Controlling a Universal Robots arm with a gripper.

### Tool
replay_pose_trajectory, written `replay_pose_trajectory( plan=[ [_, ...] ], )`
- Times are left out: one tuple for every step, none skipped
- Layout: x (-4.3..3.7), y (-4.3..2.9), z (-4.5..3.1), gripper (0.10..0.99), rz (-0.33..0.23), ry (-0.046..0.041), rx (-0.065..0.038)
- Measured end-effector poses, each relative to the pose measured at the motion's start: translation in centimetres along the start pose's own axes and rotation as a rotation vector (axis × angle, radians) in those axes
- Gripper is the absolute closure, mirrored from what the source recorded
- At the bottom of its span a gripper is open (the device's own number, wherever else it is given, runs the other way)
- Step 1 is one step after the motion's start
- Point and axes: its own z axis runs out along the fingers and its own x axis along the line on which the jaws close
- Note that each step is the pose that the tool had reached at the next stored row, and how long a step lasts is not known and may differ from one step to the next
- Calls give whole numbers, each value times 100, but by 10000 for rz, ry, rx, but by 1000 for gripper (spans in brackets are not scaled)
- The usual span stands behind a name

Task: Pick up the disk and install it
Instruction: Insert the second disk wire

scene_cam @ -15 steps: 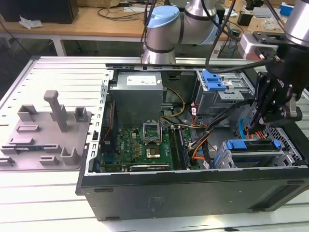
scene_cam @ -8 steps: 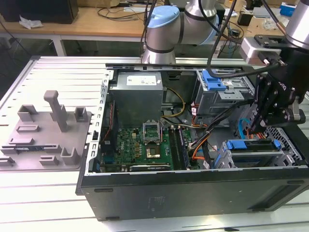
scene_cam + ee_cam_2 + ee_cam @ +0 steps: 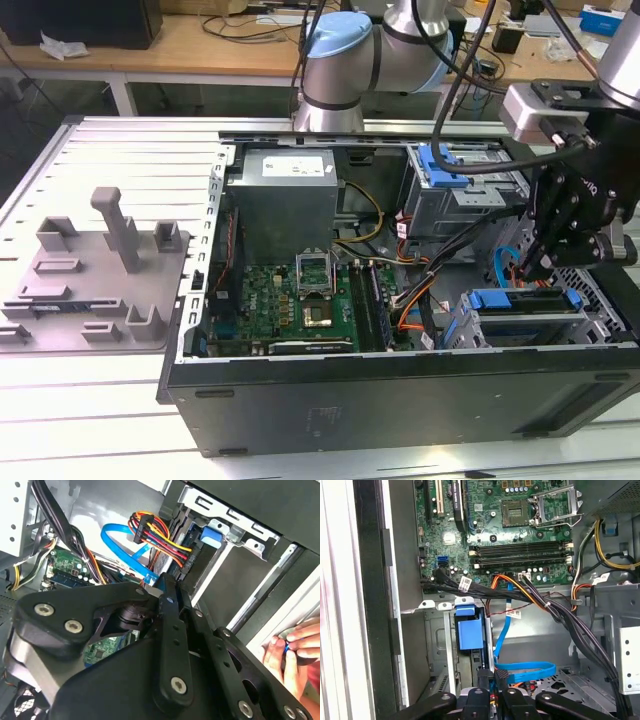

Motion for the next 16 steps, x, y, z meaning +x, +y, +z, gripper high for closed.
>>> replay_pose_trajectory(
  plan=[
    [1,0,0,925,-52,6,-5],
    [1,1,0,925,-176,16,-14],
    [0,1,1,925,-288,19,-16],
    [0,0,2,925,-327,19,-15],
    [0,0,2,925,-328,19,-15],
    [0,0,2,925,-330,19,-15],
    [0,0,3,925,-331,18,-15],
    [0,0,2,925,-332,18,-15],
    [2,0,5,925,-331,16,-15],
    [8,-1,5,925,-332,18,-15],
    [15,-1,7,925,-332,18,-15],
    [21,-2,8,925,-332,18,-15],
    [29,-3,9,925,-332,18,-15],
    [42,-4,11,925,-333,19,-15],
    [51,-5,12,925,-332,19,-15],
    [59,-5,14,925,-332,17,-15]
  ],
)
